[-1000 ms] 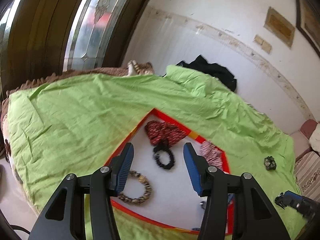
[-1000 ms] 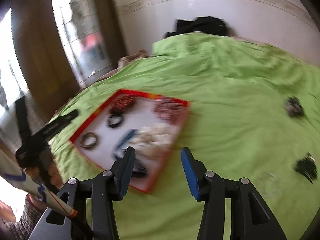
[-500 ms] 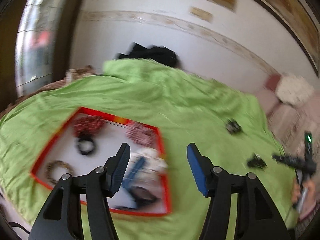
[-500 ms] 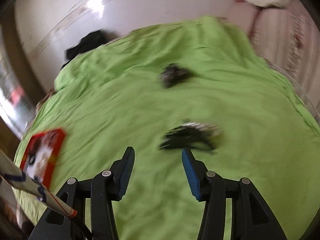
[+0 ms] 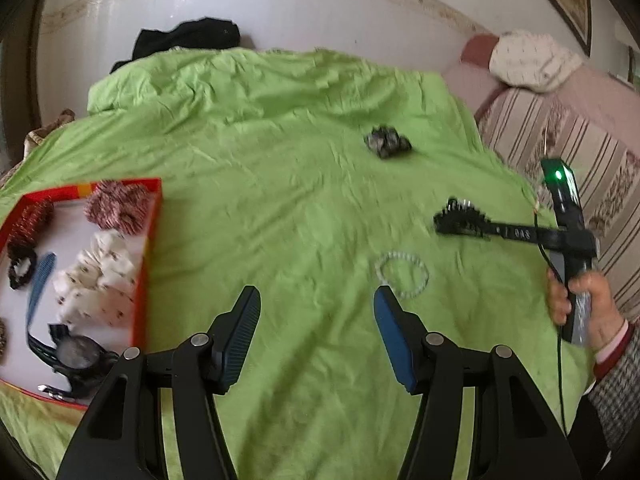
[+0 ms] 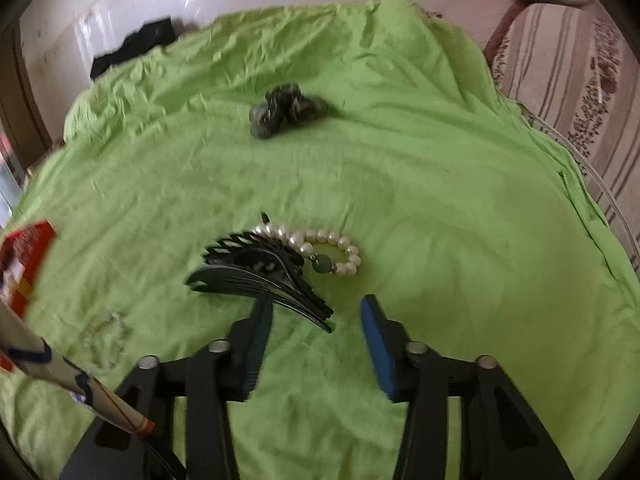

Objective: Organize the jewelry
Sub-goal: 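Move both tools back toward the black claw clip and bead bracelets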

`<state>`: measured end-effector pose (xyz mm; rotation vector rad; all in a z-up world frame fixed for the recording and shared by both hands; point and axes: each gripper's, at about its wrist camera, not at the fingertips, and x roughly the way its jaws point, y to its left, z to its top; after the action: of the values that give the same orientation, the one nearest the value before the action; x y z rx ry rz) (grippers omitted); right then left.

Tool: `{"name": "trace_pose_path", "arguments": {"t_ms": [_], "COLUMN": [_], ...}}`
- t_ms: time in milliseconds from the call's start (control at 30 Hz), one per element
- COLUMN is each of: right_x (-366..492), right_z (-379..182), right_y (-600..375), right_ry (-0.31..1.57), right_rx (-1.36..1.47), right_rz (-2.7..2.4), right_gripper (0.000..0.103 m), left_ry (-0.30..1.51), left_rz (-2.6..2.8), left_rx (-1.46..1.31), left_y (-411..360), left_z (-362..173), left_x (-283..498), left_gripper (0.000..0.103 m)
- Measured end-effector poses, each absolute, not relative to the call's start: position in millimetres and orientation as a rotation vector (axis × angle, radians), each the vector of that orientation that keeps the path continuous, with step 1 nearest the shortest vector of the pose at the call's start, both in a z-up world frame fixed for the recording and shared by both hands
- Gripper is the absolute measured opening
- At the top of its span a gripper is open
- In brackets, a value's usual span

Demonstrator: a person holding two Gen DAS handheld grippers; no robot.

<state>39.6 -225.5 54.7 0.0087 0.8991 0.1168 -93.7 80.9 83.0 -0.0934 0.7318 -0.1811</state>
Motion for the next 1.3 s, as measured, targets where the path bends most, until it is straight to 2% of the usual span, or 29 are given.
{"name": "trace_pose_path", "arguments": {"t_ms": [33,100,233,467,667,800,867,900,933,1100,1300], "right_x": [42.9,48.0,41.5,7.6,0.5,0.0,-2.3,-7.6,-11.2,-21.1,-15.5], "right_z": [51.3,47.9,58.4,107.0,110.2,94.1,88.6,88.7,91.8,97.2,93.9], "right_y": [-225.2,-225.6,-216.6,-223.6,-267.8,-304.7,-322.0,-331.4,-337.4,-351.0,-330.2], "right_ry": [0.907,0.912,0.940,0.829,0.781,0.839,0.862,0.847,0.824,0.781,0.785], "right_rx": [0.018,0.041,0.164,0.517,0.536,0.504,0.509,0.508,0.505,0.480,0.432], "right_rz": [0.120,0.123,0.281,0.619,0.390,0.158,0.089,0.051,0.026,-0.005,0.089], "right_gripper": [0.019,0.018,0.007,0.007,0.008,0.012,0.027,0.038,0.042,0.048,0.051], "left_ry": [0.738,0.745,0.753,0.761,0.761,0.774,0.777,0.779,0.780,0.804,0.813], "left_rz": [-0.179,-0.170,-0.152,-0.142,-0.147,-0.156,-0.160,-0.161,-0.161,-0.166,-0.189], "left_rx": [-0.088,-0.080,-0.097,-0.119,-0.114,-0.121,-0.129,-0.132,-0.133,-0.133,-0.105], "left_y": [80.0,81.2,89.0,96.8,94.5,91.9,90.7,90.5,90.0,81.4,65.5], "left_z": [80.1,75.8,73.0,70.6,70.1,69.8,70.4,70.7,70.9,67.3,66.7], "left_x": [-93.7,-95.1,-95.7,-98.3,-98.6,-95.9,-94.6,-94.0,-93.6,-89.8,-92.4], "left_gripper": [0.058,0.058,0.058,0.058,0.058,0.058,0.058,0.058,0.058,0.058,0.058]}}
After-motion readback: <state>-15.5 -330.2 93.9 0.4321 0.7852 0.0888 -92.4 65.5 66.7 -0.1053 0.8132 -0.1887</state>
